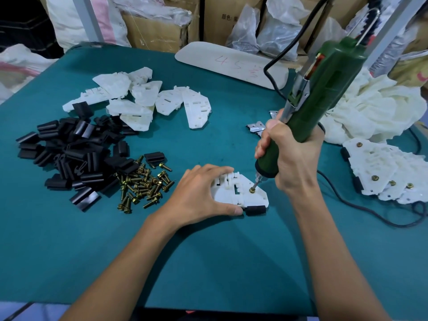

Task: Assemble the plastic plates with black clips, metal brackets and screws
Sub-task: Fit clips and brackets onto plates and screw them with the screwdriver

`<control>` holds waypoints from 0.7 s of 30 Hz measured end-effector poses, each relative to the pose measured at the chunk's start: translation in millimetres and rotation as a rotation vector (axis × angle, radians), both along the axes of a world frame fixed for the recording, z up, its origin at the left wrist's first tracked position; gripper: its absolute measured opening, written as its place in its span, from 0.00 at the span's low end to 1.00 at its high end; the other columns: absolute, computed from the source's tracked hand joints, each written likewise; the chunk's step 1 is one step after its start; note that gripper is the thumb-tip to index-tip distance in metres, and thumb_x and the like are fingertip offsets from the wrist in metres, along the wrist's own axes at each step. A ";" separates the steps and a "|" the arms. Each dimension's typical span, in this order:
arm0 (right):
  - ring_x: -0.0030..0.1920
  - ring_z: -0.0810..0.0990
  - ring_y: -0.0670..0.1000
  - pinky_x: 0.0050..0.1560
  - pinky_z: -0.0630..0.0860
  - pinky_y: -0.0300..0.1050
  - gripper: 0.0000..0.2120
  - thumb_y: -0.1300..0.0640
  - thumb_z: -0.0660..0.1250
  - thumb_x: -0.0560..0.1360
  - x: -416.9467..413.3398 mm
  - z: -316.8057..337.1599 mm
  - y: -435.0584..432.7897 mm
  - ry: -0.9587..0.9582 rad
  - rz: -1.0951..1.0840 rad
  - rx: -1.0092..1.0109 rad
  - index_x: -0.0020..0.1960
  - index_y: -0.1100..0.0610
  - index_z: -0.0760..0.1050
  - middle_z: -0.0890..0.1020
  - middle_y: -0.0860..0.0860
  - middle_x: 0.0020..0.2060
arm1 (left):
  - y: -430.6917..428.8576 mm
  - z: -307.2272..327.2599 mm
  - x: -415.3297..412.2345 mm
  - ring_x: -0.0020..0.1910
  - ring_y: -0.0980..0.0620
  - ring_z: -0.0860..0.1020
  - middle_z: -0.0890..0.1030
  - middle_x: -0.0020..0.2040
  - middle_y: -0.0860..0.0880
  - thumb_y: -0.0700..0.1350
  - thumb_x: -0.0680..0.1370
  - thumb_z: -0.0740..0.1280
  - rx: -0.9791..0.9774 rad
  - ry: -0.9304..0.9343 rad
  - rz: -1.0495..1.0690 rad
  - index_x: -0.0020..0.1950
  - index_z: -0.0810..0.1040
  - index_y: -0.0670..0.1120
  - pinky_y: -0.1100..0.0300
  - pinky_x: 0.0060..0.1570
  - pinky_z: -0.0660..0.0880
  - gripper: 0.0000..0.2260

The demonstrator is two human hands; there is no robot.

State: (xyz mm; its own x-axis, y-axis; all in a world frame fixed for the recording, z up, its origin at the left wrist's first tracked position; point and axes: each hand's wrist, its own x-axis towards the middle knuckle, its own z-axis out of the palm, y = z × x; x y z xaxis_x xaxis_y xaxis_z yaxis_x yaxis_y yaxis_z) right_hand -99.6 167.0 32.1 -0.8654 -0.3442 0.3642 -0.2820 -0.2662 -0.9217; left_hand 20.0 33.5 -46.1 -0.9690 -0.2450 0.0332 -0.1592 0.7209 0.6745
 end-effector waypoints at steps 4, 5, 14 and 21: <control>0.22 0.71 0.56 0.31 0.73 0.48 0.09 0.56 0.70 0.71 0.4 1.9 -0.1 -0.009 0.015 -0.013 0.34 0.49 0.74 0.74 0.51 0.24 | 0.1 1.6 -0.1 0.52 0.65 0.62 0.74 0.63 0.61 0.69 0.63 0.77 0.006 -0.006 -0.013 0.73 0.69 0.62 0.60 0.57 0.60 0.41; 0.22 0.71 0.56 0.31 0.73 0.48 0.09 0.55 0.70 0.71 0.5 2.3 -0.2 -0.016 0.019 -0.018 0.34 0.49 0.74 0.74 0.51 0.24 | -0.1 1.7 0.2 0.52 0.66 0.61 0.74 0.64 0.61 0.69 0.63 0.77 0.009 -0.005 -0.019 0.73 0.69 0.61 0.61 0.57 0.59 0.41; 0.23 0.72 0.55 0.31 0.73 0.49 0.15 0.46 0.78 0.69 -5.7 6.5 8.5 -0.125 0.008 -0.065 0.35 0.53 0.76 0.75 0.52 0.26 | -1.0 9.1 1.2 0.61 0.62 0.61 0.70 0.69 0.60 0.68 0.68 0.74 -0.045 -0.063 -0.074 0.75 0.65 0.59 0.59 0.63 0.61 0.40; 0.23 0.73 0.54 0.32 0.72 0.49 0.12 0.46 0.75 0.70 -6.4 17.8 22.6 -0.123 -0.008 -0.125 0.33 0.48 0.77 0.76 0.51 0.25 | -4.3 31.3 -18.3 0.64 0.53 0.71 0.71 0.62 0.58 0.61 0.68 0.76 -0.092 -0.229 -0.156 0.66 0.72 0.60 0.57 0.61 0.69 0.29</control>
